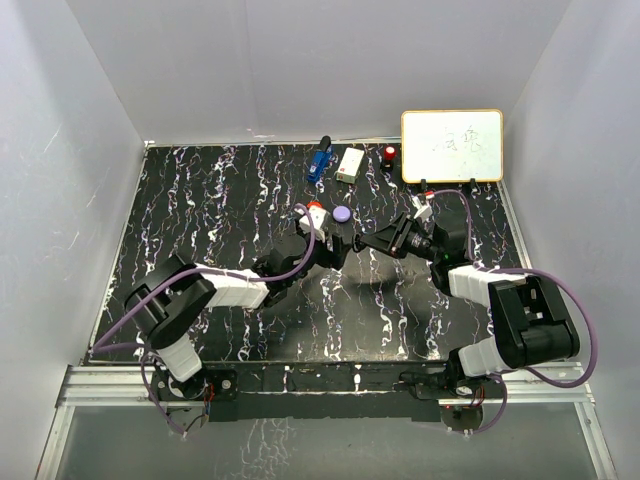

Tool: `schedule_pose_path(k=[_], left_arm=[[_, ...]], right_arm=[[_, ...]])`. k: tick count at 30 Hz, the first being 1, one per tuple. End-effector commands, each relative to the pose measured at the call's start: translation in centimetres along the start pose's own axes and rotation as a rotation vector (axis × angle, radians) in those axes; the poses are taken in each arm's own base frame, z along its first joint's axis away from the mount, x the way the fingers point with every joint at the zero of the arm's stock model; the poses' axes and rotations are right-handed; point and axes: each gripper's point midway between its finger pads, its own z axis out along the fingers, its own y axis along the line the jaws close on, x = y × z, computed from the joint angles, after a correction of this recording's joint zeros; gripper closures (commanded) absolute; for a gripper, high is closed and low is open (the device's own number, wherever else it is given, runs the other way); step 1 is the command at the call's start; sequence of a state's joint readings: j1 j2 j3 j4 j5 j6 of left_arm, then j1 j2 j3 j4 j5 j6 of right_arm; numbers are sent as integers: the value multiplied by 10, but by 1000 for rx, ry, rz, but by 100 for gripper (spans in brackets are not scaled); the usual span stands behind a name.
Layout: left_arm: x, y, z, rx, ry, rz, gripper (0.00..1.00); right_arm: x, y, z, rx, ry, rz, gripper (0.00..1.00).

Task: Insert the wireless bluetooth earbuds into the charging case
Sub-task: Open the charging case, then pick up the earbud from the center of the board.

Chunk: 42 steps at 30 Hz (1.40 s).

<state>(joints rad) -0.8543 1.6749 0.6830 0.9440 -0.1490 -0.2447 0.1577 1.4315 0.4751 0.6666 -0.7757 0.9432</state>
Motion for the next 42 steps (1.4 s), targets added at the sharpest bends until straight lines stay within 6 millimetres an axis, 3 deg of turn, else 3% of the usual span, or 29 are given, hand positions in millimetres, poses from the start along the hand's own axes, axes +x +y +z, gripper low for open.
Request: schedule_pose_path(k=[1, 11, 15, 20, 24, 28, 34, 42], left_arm=[[-14, -7, 12, 23, -46, -23, 29], [-23, 3, 4, -28, -76, -30, 29], [-22, 29, -11, -161, -58, -23, 29], [-27, 78, -58, -384, -48, -94, 29], [-11, 108, -89, -517, 71, -153, 29], [16, 116, -104, -572, 208, -135, 31], [47, 128, -107, -655, 394, -54, 36], [60, 129, -102, -663, 462, -37, 46]], right_arm=[[-16, 36, -3, -111, -43, -92, 100], [-15, 38, -2, -128, -33, -45, 100], [-14, 41, 0, -161, -18, -2, 100], [-11, 44, 1, -207, -3, 42, 100], [-9, 42, 2, -219, 0, 56, 100], [-8, 41, 3, -217, -1, 54, 100], [-5, 43, 6, -220, 4, 52, 100], [-2, 40, 7, -214, 11, 56, 100]])
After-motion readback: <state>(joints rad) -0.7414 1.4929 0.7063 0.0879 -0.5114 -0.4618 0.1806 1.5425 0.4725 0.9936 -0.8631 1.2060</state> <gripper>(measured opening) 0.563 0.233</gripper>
